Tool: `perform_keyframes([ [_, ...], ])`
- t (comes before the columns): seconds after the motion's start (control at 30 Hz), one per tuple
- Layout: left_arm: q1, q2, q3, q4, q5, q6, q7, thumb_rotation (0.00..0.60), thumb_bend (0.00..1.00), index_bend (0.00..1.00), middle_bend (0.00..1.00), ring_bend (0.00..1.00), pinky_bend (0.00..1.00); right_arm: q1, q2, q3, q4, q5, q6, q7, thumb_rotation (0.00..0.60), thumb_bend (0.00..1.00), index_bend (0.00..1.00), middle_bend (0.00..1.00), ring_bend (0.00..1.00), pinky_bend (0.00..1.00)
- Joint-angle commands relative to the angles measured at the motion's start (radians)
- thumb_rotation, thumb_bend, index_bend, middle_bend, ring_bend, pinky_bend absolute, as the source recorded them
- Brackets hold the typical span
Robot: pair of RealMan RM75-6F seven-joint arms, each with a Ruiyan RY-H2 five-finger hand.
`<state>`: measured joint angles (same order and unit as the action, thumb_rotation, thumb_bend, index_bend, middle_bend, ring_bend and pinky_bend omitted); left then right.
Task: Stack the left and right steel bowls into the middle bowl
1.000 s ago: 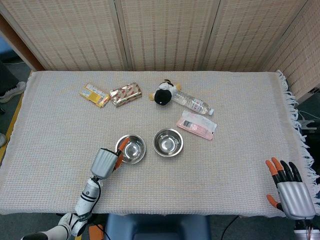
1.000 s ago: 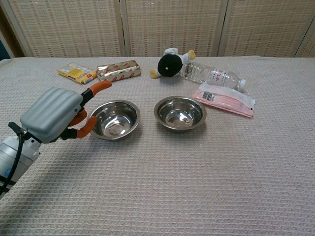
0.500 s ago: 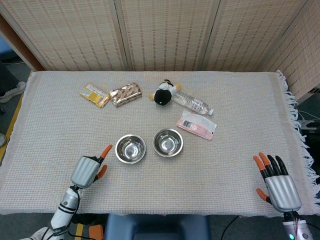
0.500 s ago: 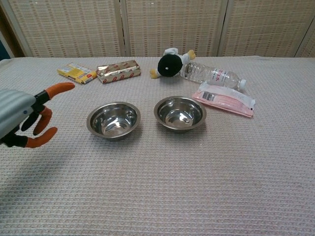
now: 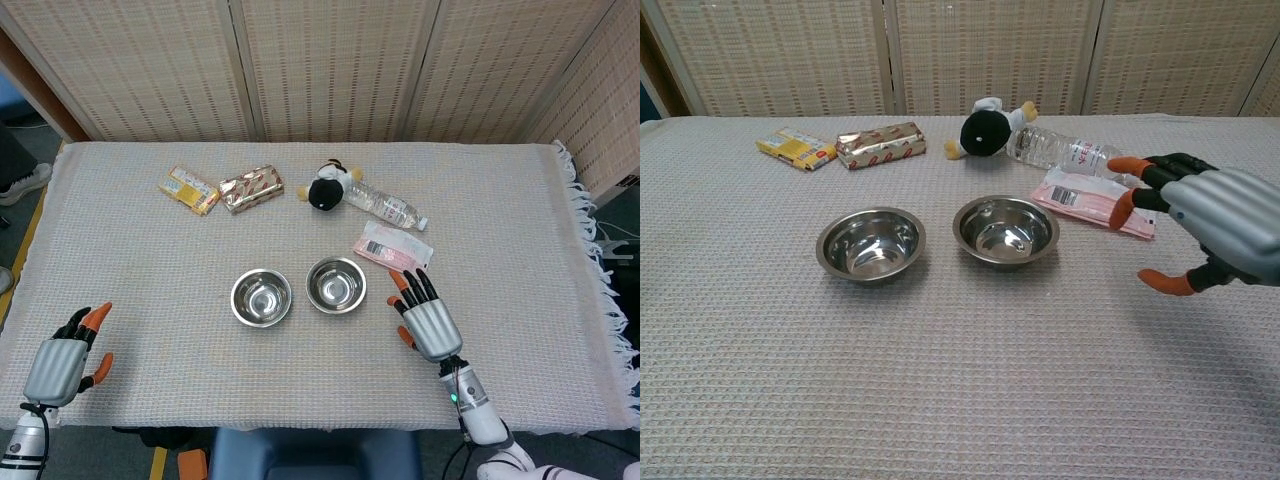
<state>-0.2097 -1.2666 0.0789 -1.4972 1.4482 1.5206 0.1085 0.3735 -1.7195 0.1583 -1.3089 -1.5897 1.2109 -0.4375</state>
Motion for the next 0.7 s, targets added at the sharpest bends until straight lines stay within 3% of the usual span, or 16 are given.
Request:
perform_keyframes([
  [0.03, 0.008, 0.014, -0.006, -0.013, -0.004, -0.012, 0.002, 0.600, 0.41, 0.00, 0.13, 0.09, 0.34, 0.117, -0.195, 0.066, 0.193, 0.027, -0.038, -0.034, 0.600, 0.23, 0.39, 0.00, 0.00, 0.00],
  [0.3, 0.018, 0.044, -0.030, -0.028, -0.014, -0.041, -0.022, 0.600, 0.41, 0.00, 0.12, 0.09, 0.34, 0.213, -0.349, 0.088, 0.361, 0.081, -0.093, -0.021, 0.600, 0.25, 0.41, 0.00, 0.00, 0.00],
  [0.53, 0.029, 0.058, -0.046, -0.032, -0.013, -0.051, -0.042, 0.600, 0.41, 0.00, 0.12, 0.09, 0.34, 0.263, -0.419, 0.090, 0.481, 0.078, -0.067, 0.061, 0.600, 0.43, 0.72, 0.00, 0.00, 0.00],
  [0.7, 0.035, 0.061, -0.051, -0.035, -0.002, -0.054, -0.038, 0.600, 0.42, 0.00, 0.12, 0.09, 0.34, 0.252, -0.396, 0.059, 0.463, 0.048, 0.001, 0.101, 0.600, 0.48, 0.77, 0.00, 0.00, 0.00],
])
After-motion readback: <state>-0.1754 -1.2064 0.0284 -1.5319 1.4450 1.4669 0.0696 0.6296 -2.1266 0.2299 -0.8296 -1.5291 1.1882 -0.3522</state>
